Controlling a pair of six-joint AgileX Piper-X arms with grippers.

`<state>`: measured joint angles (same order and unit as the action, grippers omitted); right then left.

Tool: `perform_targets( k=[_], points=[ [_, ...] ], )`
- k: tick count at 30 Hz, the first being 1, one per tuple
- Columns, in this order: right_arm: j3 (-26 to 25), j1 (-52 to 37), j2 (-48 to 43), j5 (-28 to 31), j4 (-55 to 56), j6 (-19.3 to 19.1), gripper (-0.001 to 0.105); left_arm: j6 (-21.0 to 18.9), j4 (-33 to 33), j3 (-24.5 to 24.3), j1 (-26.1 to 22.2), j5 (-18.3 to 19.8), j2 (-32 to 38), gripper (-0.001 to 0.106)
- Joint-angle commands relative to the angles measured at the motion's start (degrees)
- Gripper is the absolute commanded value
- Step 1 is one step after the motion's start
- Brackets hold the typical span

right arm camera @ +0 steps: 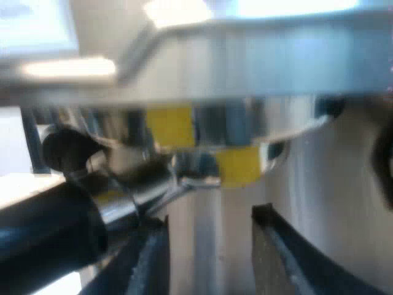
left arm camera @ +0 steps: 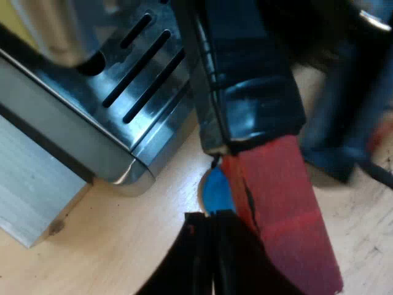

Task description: Put the handle in the coffee machine

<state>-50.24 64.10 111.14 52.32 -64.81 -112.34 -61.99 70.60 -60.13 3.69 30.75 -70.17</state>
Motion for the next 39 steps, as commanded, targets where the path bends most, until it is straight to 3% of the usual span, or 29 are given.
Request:
perform_targets(
  k=[1, 10, 13, 17, 19, 21, 26, 33, 35, 39],
  points=[
    [1.4, 1.0, -2.8, -1.0, -1.8, 0.3, 0.036, -1.2, 1.3, 0.2, 0.6, 4.2, 0.9, 0.001],
    [7.2, 3.6, -7.2, 1.8, -1.8, 0.3, 0.036, -2.5, 1.3, 0.2, 0.6, 5.8, 0.9, 0.001],
    [13.0, 6.9, -12.7, 1.9, -1.5, 1.9, 0.036, -2.8, 1.3, 0.2, 0.6, 5.8, 0.9, 0.001],
    [14.1, 9.2, -16.4, 1.5, 4.8, 2.4, 0.036, -3.4, 1.3, 0.2, 0.6, 5.8, 0.9, 0.001],
    [14.1, 10.3, -18.8, 0.9, 10.2, 5.0, 0.036, -3.7, 1.3, 0.2, 0.6, 6.2, 0.9, 0.001],
    [14.1, 10.5, -21.2, -2.6, 14.3, 8.3, 0.036, -3.8, 1.4, 0.2, 0.6, 6.2, 0.9, 0.001],
    [14.1, 10.5, -27.3, -10.0, 24.5, 12.1, 0.036, -3.8, 1.6, 0.2, 0.6, 6.2, 1.2, 0.001],
    [14.1, 10.5, -36.3, -16.0, 39.4, 13.6, 0.036, -3.8, 1.7, 0.2, 0.6, 6.4, 1.8, 0.001],
    [13.9, 10.5, -41.3, -20.3, 47.4, 14.6, 0.036, -3.8, 2.1, 0.2, 0.6, 6.3, 1.8, 0.001],
    [11.5, 10.5, -46.7, -22.8, 60.5, 14.6, 0.036, -4.1, 2.9, 0.2, 0.6, 6.2, 2.2, 0.001]
  ],
)
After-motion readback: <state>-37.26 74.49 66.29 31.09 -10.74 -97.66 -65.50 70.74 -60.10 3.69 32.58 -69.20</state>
